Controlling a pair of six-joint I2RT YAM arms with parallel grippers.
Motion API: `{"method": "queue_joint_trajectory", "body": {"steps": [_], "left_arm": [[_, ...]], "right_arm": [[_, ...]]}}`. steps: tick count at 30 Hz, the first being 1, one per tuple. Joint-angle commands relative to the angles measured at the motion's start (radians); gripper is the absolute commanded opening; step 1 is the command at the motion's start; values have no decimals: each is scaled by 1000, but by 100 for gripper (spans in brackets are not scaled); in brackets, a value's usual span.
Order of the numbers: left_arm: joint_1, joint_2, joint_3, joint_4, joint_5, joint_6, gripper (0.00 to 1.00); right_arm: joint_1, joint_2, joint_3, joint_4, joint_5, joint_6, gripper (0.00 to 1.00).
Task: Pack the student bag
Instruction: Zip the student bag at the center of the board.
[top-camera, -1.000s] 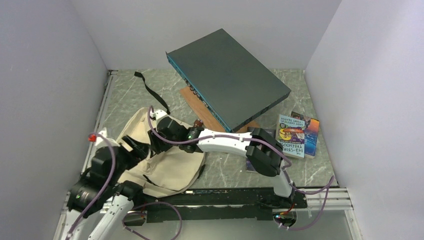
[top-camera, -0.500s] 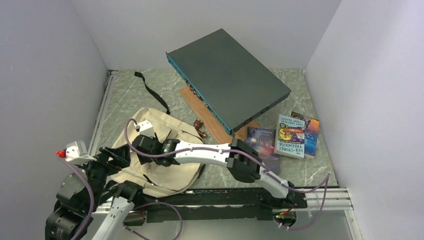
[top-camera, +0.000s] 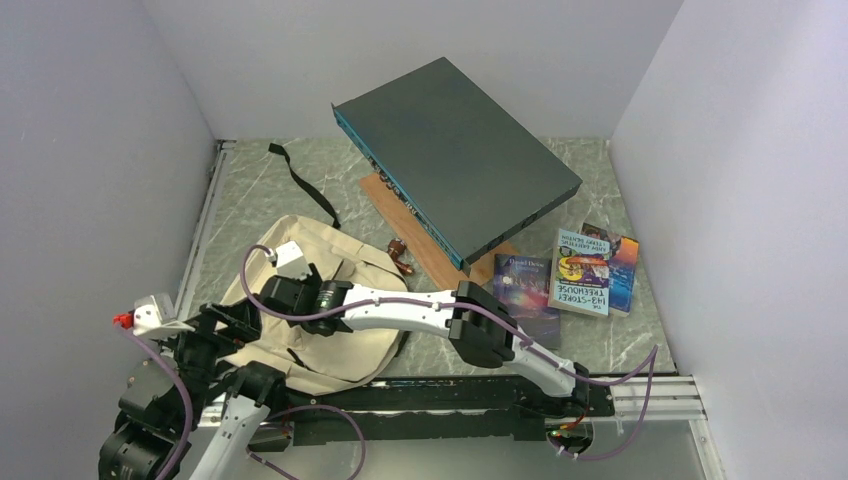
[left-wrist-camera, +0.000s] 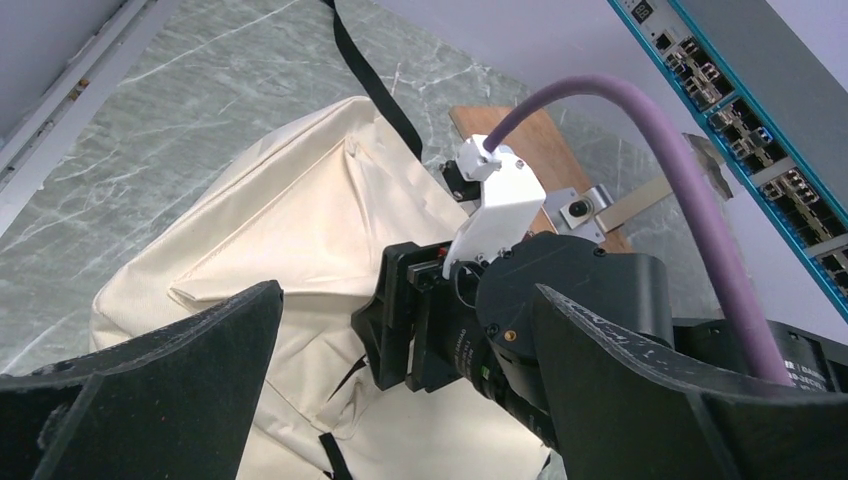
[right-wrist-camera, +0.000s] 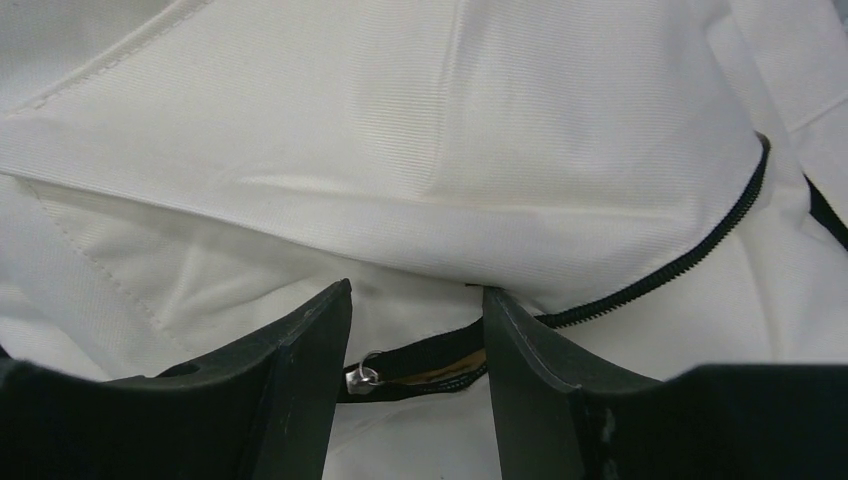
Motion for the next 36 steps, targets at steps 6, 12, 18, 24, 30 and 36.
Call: {"method": "queue_joint_trajectory", "body": {"steps": [6,12,18,24,30,36], "left_arm": [[1,-28,-74,45,39,-26,100],[1,-30,-103,59,43,-35,100],[1,-32,-114,67,49,-35,99],[1,-30,-117,71,52,-32,99],[1,-35,-118,70,51,-34,99],[1,-38,-121,72,51,-32,99]], "right_arm": [[-6,-88,-4,-7,64,-31,53],[-8,-170,-92,96,36,-126,55],[-34,-228,-204,184,-34,-135,55],[-37,-208,-232,223,-104,-103,52],[-53,-187,-255,224,-131,-66,53],[-58,-158,-278,221,-213,-24,55]]}}
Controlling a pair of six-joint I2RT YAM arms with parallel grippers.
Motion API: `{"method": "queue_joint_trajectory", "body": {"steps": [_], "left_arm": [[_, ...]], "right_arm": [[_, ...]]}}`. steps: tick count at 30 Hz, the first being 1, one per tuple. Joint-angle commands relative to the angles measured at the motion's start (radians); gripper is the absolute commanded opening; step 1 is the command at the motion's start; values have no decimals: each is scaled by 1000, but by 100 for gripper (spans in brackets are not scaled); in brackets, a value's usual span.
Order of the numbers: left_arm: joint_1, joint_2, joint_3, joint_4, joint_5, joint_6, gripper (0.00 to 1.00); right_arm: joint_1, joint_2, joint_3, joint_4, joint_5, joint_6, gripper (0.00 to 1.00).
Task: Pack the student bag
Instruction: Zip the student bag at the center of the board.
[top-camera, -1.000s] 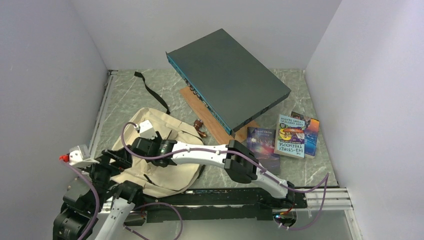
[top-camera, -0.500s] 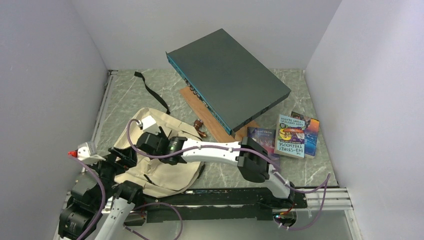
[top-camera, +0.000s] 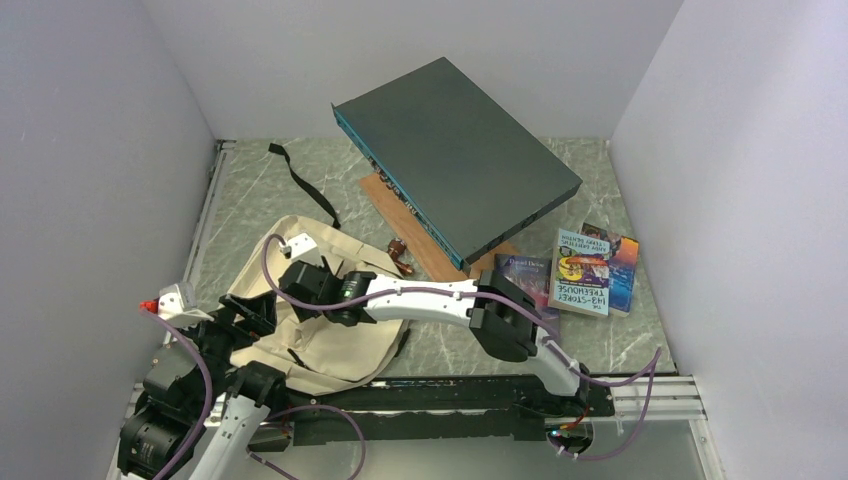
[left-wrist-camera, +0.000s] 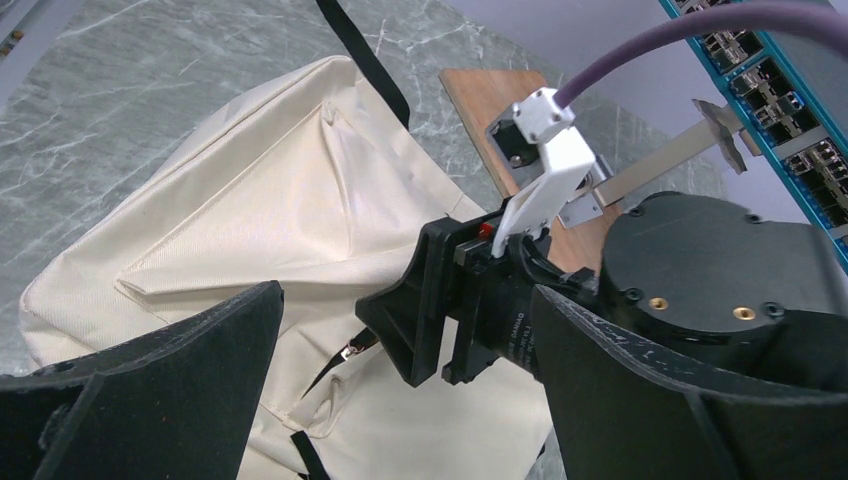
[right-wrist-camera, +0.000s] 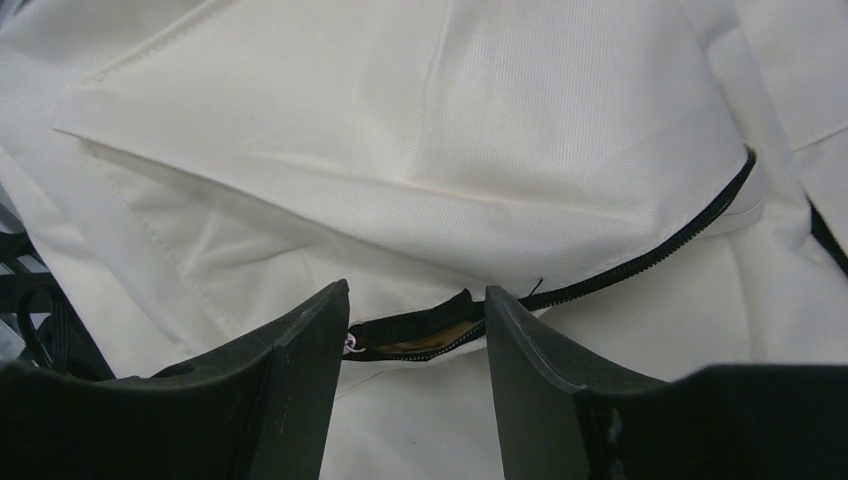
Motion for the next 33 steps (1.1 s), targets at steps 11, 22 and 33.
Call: {"method": "queue_joint_trajectory", "body": {"steps": [11,22,33], "left_arm": [[0,-28,-2,10,8,9,98],[0,-12,19,-22,26,-9,98],[0,44,17,-27,30,-39,95]], "right_arm": [[-2,5,-102,154,-211,74,50],[-2,60,-56,195,-193,26,21],[-3,-19,-88,256,-92,-130,0]]}}
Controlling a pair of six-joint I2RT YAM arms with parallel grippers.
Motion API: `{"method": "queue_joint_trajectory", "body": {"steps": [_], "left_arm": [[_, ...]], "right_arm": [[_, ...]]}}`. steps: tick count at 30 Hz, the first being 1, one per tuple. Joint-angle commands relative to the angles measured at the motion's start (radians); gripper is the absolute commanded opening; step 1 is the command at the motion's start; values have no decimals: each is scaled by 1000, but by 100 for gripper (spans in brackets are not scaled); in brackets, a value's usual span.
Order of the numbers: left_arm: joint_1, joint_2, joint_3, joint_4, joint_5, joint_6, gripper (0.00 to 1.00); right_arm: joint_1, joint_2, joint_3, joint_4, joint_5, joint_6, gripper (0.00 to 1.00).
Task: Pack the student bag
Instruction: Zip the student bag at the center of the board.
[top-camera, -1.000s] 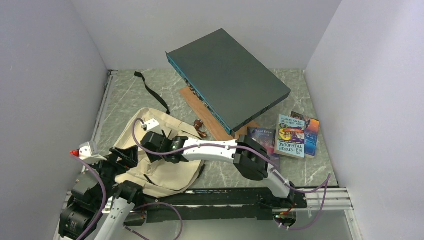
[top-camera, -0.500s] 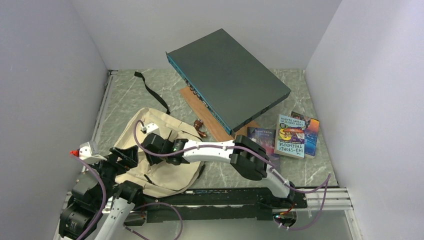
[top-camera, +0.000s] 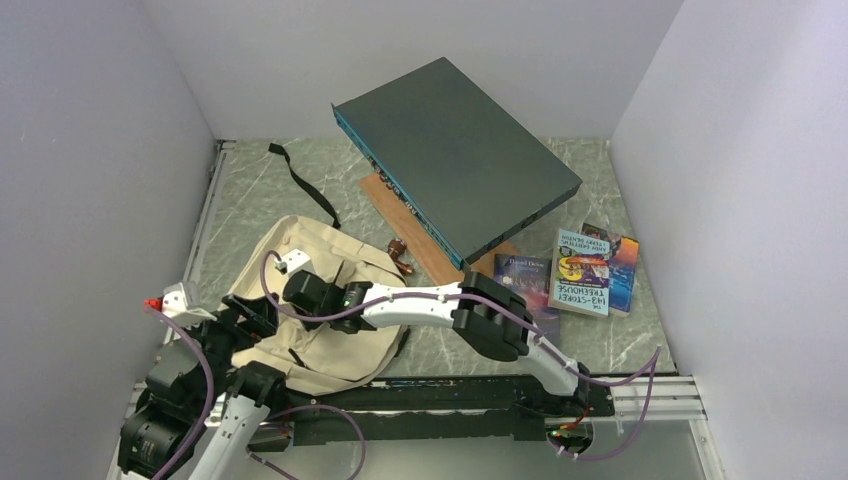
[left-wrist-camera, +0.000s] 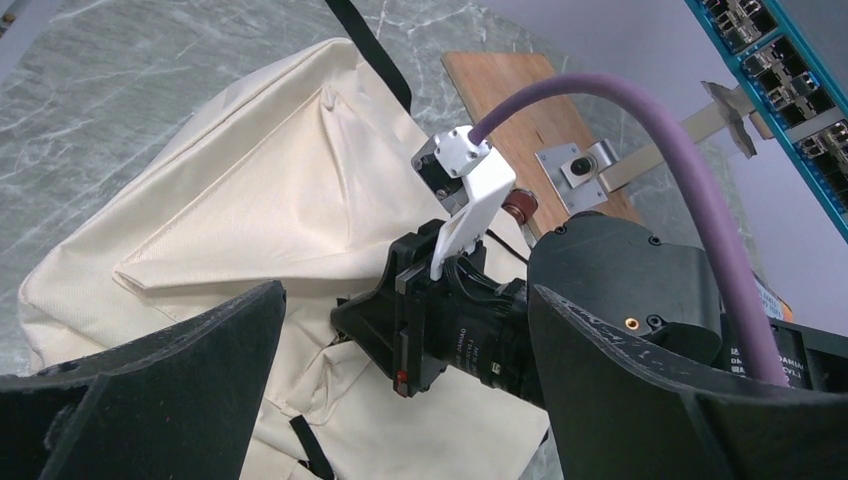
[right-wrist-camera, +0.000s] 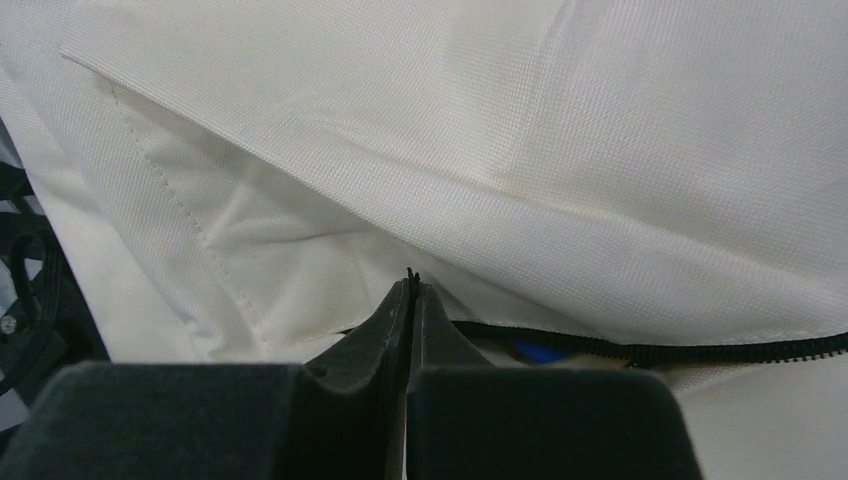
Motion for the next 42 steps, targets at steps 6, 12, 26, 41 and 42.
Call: {"method": "queue_joint_trajectory", "body": {"steps": [6,12,26,41,42], "left_arm": [[0,168,12,-165,40,-316,83],[0,261,-124,-152,139,-459,65],[0,362,-278,1,176,-458,68],[0,433,-294,49,188,-435,65],[0,411,-281,28,167,-442,68]], "right_arm": [[-33,-207,-187,269,61,-52,0],[-41,-254,-288,389,-31,3,0],[-73,-279,-341,450,-120,86,0],[-95,-279,-332,441,-157,96,0],[-98,-281,-335,444,-162,97,0]]}}
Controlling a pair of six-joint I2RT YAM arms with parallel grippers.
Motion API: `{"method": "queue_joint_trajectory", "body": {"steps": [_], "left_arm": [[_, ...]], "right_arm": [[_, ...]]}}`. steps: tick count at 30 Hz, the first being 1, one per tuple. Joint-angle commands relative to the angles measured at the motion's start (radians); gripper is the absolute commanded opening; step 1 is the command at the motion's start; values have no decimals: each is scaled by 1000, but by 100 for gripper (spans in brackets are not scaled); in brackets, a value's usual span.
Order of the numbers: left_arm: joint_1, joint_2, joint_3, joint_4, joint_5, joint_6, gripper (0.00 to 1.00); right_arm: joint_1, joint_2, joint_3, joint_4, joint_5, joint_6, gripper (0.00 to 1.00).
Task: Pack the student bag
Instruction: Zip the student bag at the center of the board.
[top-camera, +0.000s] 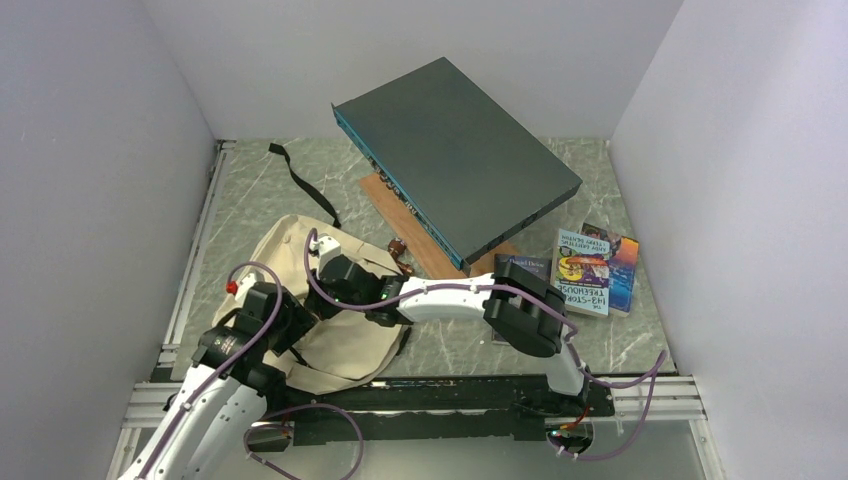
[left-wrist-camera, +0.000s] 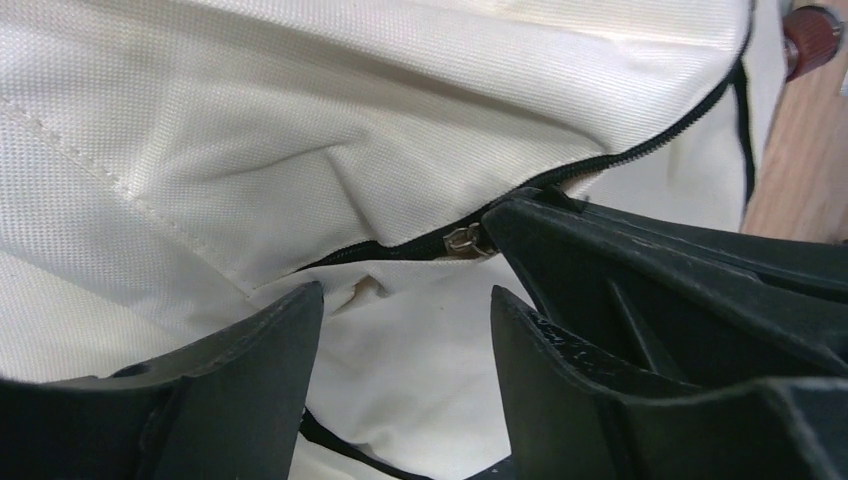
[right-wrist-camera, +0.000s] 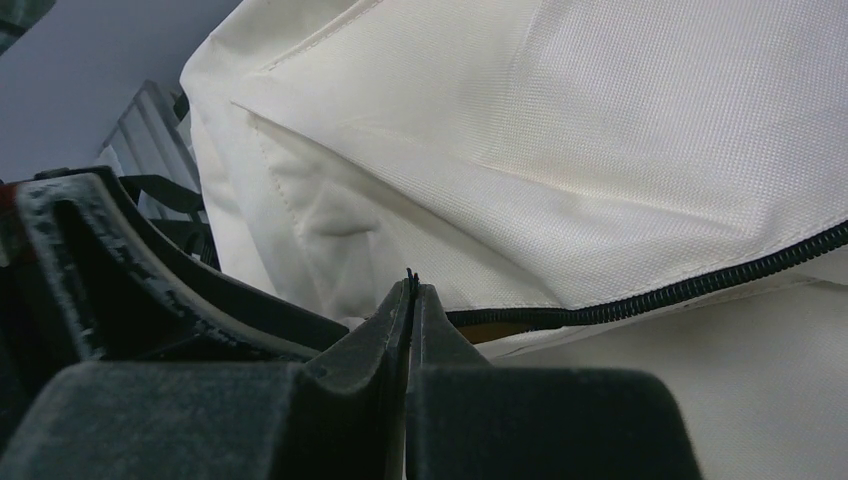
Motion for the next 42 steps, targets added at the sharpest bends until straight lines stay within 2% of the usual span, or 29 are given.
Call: {"method": "queue_joint_trajectory", "body": {"steps": [1,5,8,12,14,19,22,25,28,30,34,38,39,42], "left_arm": [[0,-65,58,-51,-34,-25,70],[0,-161,91,-157,-147,-156,68],[0,-184,91,-60,-151,-25,68],[0,-102,164,-22,-144,180,85],[0,-42,187,-9,-123,228,88],[0,3,108,60,-36,165,80],[0,-20,3,150,50,113,65],[1,-61,-61,123,26,40,63],[0,-123,-90,127,20,4,55],[0,-149,-91,123,8,3,53],[0,-152,-80,108,9,-3,62],[0,-154,-60,60,-11,-43,78],[0,-160,-57,42,-15,-55,81],[0,-174,-53,32,-26,-67,78]], "right_arm": [[-25,-65,12,76,-6,15,0],[-25,-67,10,80,-9,6,0],[-25,-62,9,83,-22,-1,0],[-27,-65,4,85,-33,-9,0],[-28,-69,2,90,-34,-10,0],[-32,-63,16,89,-39,-7,0],[-34,-70,12,93,-35,3,0],[-43,-75,18,79,-18,22,0],[-53,-87,21,74,-2,40,0],[-57,-88,27,71,3,42,0],[-77,-94,17,54,28,61,0],[-106,-103,-4,58,22,75,0],[-109,-104,-6,58,20,72,0],[-110,-109,-10,80,3,48,0]]}}
